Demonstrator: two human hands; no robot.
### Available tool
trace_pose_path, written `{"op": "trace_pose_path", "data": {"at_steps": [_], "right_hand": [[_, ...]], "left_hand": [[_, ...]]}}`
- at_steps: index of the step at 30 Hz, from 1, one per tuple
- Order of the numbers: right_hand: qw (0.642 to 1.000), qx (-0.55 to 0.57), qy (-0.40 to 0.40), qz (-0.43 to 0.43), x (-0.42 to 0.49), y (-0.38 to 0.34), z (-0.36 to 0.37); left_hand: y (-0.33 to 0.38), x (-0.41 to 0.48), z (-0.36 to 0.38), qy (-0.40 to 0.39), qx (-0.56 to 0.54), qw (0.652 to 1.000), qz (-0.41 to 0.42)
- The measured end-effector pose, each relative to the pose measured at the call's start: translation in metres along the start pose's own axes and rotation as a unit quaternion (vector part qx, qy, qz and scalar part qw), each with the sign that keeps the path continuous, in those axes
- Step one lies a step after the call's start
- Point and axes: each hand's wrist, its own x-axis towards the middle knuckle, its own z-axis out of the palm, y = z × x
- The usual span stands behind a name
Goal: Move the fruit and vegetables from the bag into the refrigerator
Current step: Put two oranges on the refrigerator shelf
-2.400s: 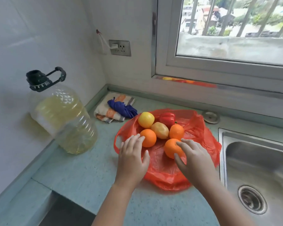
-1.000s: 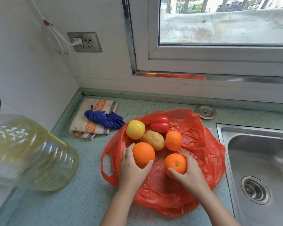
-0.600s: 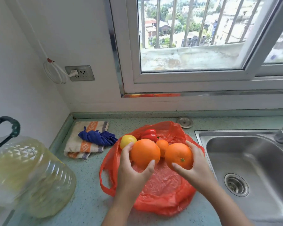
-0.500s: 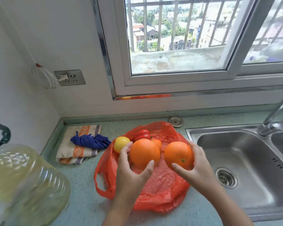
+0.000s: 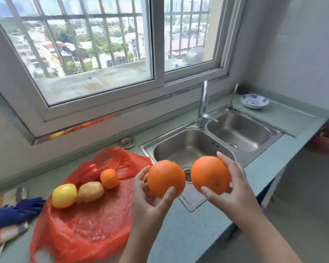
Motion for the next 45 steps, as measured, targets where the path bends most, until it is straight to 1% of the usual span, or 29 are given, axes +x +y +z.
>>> {"op": "trace_pose_path", "data": {"at_steps": [5, 9, 14, 19, 25, 29, 33, 38, 45], "right_hand": [[0.995, 0.003, 0.1, 0.027, -0.026, 0.021, -0.065], [0.98, -0.006, 0.197, 0.02, -0.06, 0.045, -0.13], [0.96, -0.018, 0.275, 0.047, -0.112, 0.078, -0.227], [0.929, -0.069, 0.357, 0.071, -0.173, 0.11, -0.322], [0.874, -0.088, 0.462, 0.119, -0.255, 0.144, -0.419], [0.842, -0.086, 0.511, 0.153, -0.298, 0.162, -0.458], [0.805, -0.093, 0.56, 0.176, -0.327, 0.179, -0.492], [0.739, -0.124, 0.629, 0.206, -0.345, 0.201, -0.54], [0.662, -0.183, 0.683, 0.248, -0.331, 0.216, -0.62]], "left_hand": [[0.011, -0.006, 0.067, -0.079, -0.028, 0.996, 0.023], [0.018, -0.033, 0.143, -0.16, -0.044, 0.985, 0.04], [0.019, -0.082, 0.247, -0.259, -0.074, 0.962, 0.042], [0.02, -0.141, 0.351, -0.333, -0.091, 0.938, 0.026], [0.012, -0.216, 0.467, -0.436, -0.087, 0.896, 0.016], [0.005, -0.263, 0.523, -0.508, -0.089, 0.857, -0.012], [-0.006, -0.29, 0.581, -0.563, -0.097, 0.819, -0.044], [-0.016, -0.313, 0.663, -0.628, -0.113, 0.768, -0.06], [-0.008, -0.326, 0.773, -0.704, -0.137, 0.695, -0.058]]}}
